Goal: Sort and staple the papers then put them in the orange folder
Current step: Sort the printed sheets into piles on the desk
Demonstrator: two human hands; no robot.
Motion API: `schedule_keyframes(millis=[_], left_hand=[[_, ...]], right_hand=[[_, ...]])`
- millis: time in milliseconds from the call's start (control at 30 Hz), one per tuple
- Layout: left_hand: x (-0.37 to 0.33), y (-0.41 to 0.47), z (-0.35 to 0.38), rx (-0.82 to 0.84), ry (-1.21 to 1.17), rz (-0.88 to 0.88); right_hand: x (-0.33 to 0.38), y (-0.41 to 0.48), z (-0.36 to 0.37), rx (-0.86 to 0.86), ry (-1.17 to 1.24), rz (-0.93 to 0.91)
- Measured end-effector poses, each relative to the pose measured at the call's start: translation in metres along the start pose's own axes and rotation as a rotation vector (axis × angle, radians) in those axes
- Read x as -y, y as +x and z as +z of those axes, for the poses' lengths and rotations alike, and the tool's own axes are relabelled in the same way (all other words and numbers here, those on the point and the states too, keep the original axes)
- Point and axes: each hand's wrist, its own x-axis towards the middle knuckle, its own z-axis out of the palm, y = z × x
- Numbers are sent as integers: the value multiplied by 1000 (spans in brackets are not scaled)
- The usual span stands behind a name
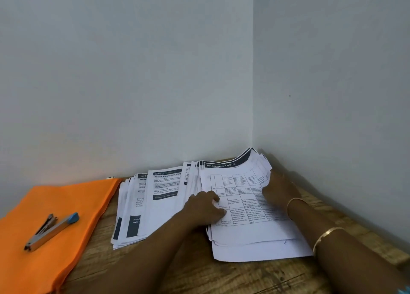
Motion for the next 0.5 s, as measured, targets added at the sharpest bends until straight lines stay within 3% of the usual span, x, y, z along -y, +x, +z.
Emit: schedule_keyframes(millis=[200, 500], left_hand=[[14, 10, -1, -122, -53, -66], [12, 23, -11, -28, -33, -160]], right_hand=[[11, 19, -4, 0, 183, 101], [1, 31, 4, 8, 80, 59]])
